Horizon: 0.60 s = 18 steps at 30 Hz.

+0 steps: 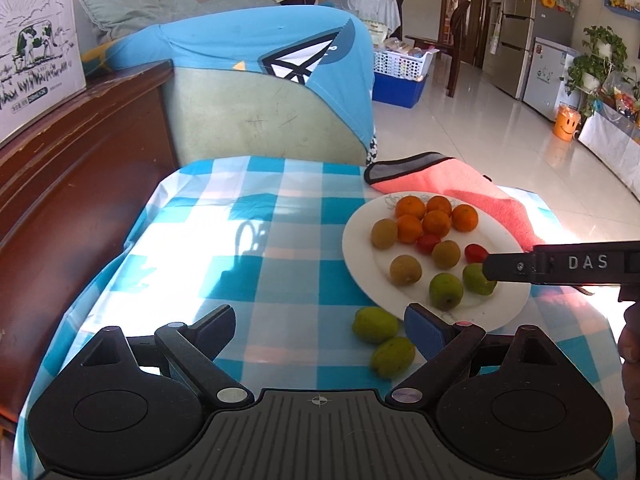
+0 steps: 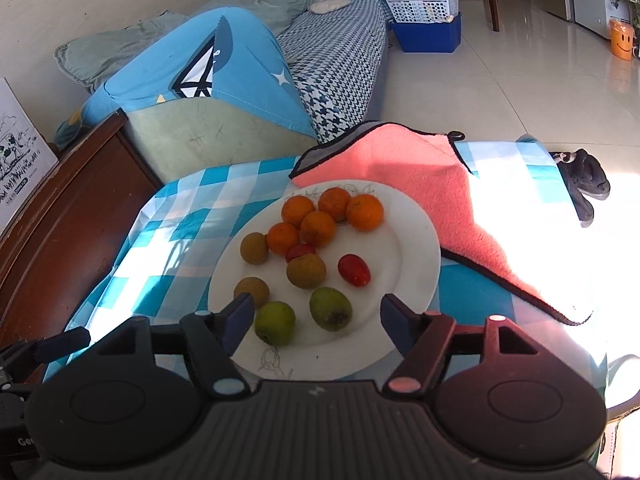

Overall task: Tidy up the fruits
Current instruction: 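Withdraw both grippers from the plate back toward the two green mangoes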

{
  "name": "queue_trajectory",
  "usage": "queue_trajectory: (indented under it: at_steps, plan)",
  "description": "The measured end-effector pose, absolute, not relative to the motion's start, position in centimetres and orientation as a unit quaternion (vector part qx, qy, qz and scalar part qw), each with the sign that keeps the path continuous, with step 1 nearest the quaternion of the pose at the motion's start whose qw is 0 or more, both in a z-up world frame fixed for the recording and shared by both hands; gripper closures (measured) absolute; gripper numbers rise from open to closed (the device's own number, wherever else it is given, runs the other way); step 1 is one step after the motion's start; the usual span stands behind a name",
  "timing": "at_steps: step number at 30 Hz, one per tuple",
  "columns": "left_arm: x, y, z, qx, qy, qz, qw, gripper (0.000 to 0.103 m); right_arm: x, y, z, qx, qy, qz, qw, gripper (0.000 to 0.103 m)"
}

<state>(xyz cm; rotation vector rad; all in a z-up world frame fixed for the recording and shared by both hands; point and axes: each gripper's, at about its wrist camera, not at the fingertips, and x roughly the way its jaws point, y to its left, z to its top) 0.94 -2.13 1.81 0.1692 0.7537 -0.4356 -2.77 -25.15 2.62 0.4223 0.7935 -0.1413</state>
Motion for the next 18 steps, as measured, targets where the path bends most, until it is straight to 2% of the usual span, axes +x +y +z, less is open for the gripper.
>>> queue_trajectory:
  at_steps: [18]
  plan:
    - [1.8, 4.4, 0.9, 0.029, 0.41, -0.125, 0.903, 0.01, -5.4, -16.8, 0.8, 0.096, 0.383, 0.034, 0.918, 0.032]
